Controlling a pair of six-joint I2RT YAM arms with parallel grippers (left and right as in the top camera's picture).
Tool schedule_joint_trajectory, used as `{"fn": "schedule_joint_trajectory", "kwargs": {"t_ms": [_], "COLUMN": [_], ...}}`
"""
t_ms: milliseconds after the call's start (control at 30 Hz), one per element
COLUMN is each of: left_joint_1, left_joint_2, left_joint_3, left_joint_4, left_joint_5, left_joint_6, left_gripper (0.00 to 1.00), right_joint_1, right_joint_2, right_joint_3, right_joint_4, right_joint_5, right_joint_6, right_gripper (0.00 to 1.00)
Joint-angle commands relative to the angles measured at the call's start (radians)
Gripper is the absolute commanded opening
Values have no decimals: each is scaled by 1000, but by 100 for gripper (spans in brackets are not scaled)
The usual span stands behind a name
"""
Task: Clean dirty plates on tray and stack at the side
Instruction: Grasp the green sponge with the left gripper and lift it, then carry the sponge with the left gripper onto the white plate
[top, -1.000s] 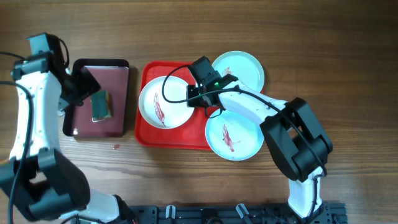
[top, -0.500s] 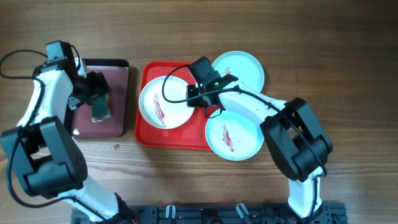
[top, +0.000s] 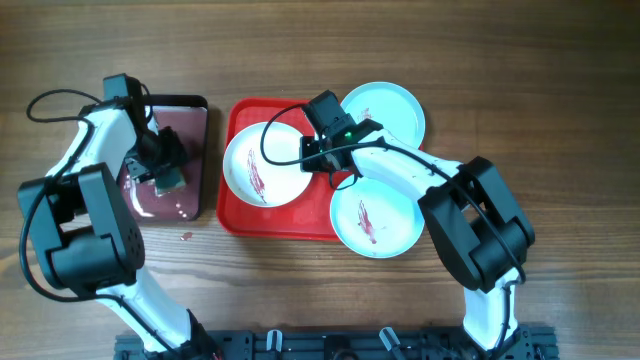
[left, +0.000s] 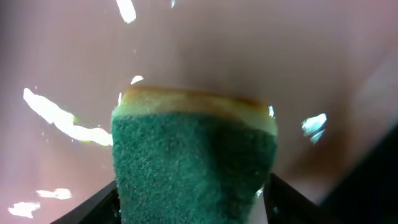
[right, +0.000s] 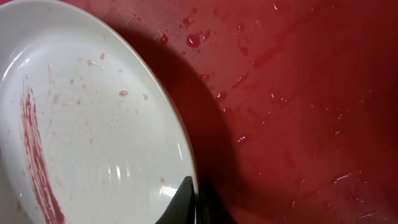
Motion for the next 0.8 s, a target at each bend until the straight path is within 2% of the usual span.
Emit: {"fn": "schedule_joint_trajectory", "kwargs": {"t_ms": [0,67,100,200,333,600,767], "left_joint_1": [-4,-4,-4,-4,-2,-2,-2], "left_joint_2": [14,14,14,14,-17,-185,-234], "left_joint_3": [-9,-9,-9,-8,31,114,114], "left_joint_4": [-5,-5,-5,-4,-53,-165,-199], "left_joint_5": [-22,-21,-21,-3,94,136,128], "left_joint_6": [-42,-45,-45,-45,-32,-32,21], "left_gripper": [36,8,4,4,4,4,4], "right_joint_1": [2,2,2,2,-3,-16,-25], "right_joint_2": [29,30,30,29,25,15,15], "right_joint_3": [11,11,11,11,11,56,59], "right_joint_4": [3,2,2,1,1,-96,-114], "right_joint_5": [3,3,3,-20,-20,3,-13], "right_joint_6": [15,16,16,14,9,-12,-42], "right_gripper": [5,5,4,4,4,4,4]}}
